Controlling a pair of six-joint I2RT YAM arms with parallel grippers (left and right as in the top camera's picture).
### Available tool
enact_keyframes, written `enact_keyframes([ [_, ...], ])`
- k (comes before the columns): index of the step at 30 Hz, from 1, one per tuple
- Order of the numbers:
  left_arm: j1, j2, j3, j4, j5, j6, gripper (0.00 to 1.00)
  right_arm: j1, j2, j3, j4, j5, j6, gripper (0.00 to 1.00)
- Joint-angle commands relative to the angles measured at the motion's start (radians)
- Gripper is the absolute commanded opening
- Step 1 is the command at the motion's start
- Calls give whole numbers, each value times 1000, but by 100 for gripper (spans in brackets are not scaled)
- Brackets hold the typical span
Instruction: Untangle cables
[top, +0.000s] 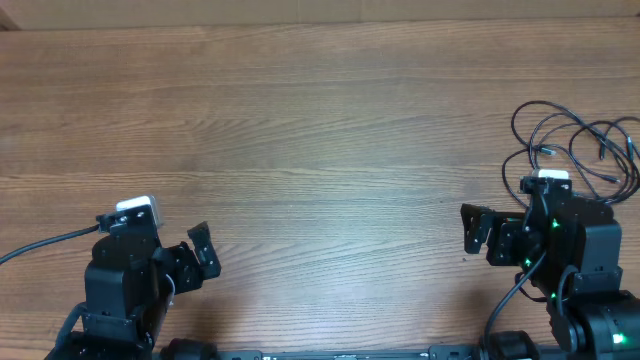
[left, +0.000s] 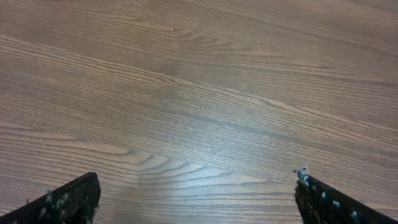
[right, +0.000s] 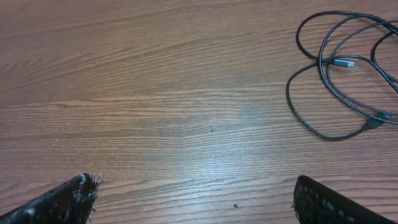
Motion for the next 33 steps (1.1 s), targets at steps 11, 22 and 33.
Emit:
enact_keyframes([
  [11,5,0,-7,-23,-21,16,99,-3,-83,-26,103,29,-20,100],
  [22,5,0,-7,-22,-21,16,100,-3,-403,-452,808,20,-50,100],
  [33,5,0,-7,-22,-21,16,100,-3,-635,-843,1309,0,-50,100],
])
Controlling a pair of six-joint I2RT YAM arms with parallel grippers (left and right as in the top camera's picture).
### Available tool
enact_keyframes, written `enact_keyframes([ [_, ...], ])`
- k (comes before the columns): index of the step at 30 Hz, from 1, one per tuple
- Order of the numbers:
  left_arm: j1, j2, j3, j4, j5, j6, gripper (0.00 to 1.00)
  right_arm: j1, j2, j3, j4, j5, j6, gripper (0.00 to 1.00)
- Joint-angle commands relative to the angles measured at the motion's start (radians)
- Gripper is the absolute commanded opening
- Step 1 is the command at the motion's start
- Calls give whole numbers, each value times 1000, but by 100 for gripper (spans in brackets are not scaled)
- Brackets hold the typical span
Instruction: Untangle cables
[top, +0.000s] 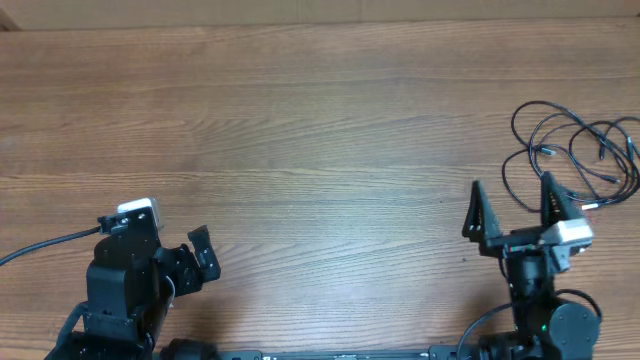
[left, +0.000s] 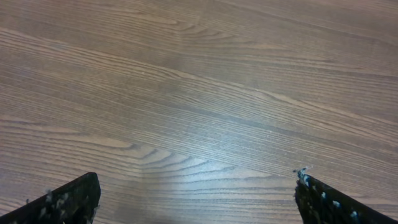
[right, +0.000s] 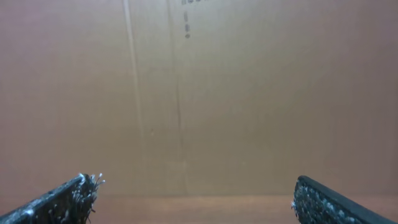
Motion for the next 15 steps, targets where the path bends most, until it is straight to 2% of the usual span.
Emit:
enact_keyframes([
  [1,5,-1,-5,0,-17,16,100,-3,-82,-80,29,-7,-3,100],
  [11,5,-1,-5,0,-17,16,100,-3,-129,-193,32,2,-5,100],
  [15,5,-1,-5,0,-17,16,100,-2,-129,-192,-101,1,-12,100],
])
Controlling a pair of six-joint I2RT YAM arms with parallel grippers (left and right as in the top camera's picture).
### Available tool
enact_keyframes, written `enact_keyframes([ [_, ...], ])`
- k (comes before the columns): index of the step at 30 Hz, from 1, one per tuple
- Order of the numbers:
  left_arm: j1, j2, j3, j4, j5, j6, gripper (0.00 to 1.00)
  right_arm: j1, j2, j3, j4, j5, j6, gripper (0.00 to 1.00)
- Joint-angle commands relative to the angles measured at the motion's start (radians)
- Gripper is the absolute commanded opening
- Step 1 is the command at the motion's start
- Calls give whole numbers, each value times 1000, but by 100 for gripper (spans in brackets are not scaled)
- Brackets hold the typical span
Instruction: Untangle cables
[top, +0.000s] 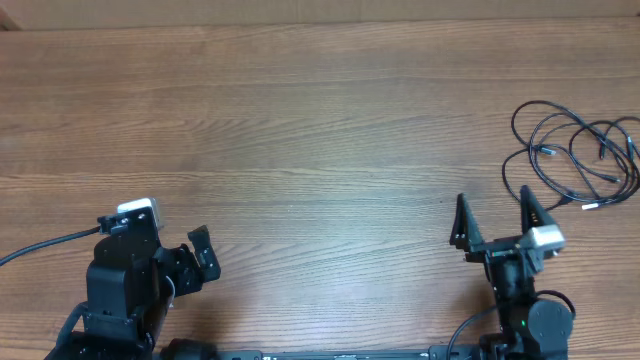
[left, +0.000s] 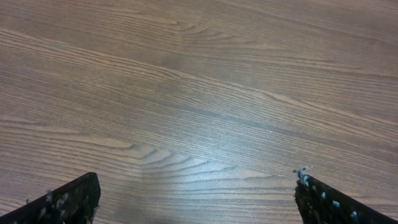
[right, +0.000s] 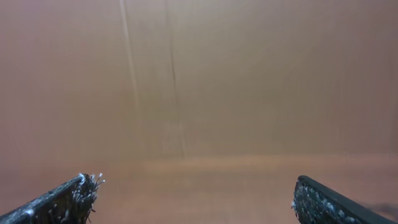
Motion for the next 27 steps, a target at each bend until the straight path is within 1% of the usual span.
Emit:
enact_keyframes([
  [1,5,-1,-5,0,-17,16,100,-2,-9,-14,-81,5,-7,100],
  [4,5,-1,-5,0,-17,16,99,-2,-9,-14,-201,3,-7,100],
  [27,5,-1,-5,0,-17,16,99,-2,-8,-14,-204,8,-6,100],
])
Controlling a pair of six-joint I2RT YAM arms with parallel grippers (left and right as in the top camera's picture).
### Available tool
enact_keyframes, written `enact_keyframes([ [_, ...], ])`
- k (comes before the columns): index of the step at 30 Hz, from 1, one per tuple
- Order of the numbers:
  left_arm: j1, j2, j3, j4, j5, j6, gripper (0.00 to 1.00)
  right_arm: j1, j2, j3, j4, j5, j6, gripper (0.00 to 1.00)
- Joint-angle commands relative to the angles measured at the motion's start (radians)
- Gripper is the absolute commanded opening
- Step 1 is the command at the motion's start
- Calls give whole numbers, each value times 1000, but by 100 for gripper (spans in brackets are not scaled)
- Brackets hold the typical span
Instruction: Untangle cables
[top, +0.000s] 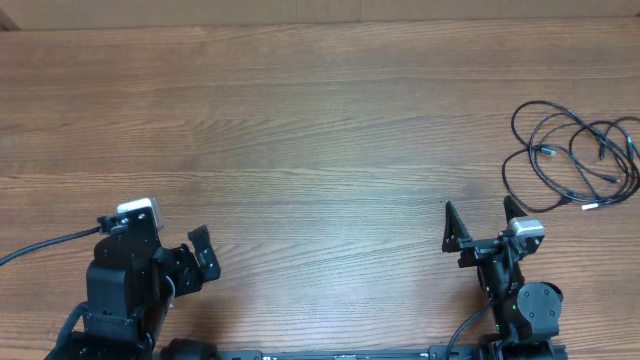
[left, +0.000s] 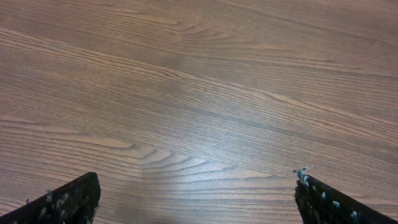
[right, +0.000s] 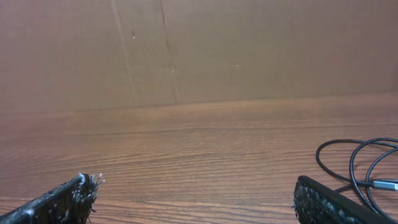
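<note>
A tangle of thin black cables (top: 575, 155) lies in loops at the table's right edge; its nearest loop (right: 354, 163) shows at the right of the right wrist view. My right gripper (top: 478, 228) is open and empty. It points toward the far wall, near the front edge, left of and nearer than the tangle. In its own view (right: 196, 200) only bare wood lies between the fingers. My left gripper (top: 197, 258) rests at the front left, open over bare wood (left: 196, 200), far from the cables.
The wooden table (top: 300, 150) ends at a brown cardboard wall (right: 199, 50) along the far side. A black lead (top: 45, 245) runs from the left arm off the left edge.
My right gripper has shifted a little left and toward the front edge. Its camera has tipped down, so the table and a cable loop show instead of blurred wall. The left arm is unchanged.
At first my right gripper pointed left beside the tangle, its camera looking down at the cables. Then it faced the far wall, with only cardboard in its view. It then stood further left and nearer, and now sees the table again. The cables and left arm stayed put.
</note>
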Motion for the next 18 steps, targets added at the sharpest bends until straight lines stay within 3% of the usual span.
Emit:
enact_keyframes([
  [1,5,0,-5,0,-17,16,99,-2,-8,-10,6,8,-4,100],
  [18,5,-6,-6,-3,-17,16,99,-2,-8,-10,6,8,-4,100],
])
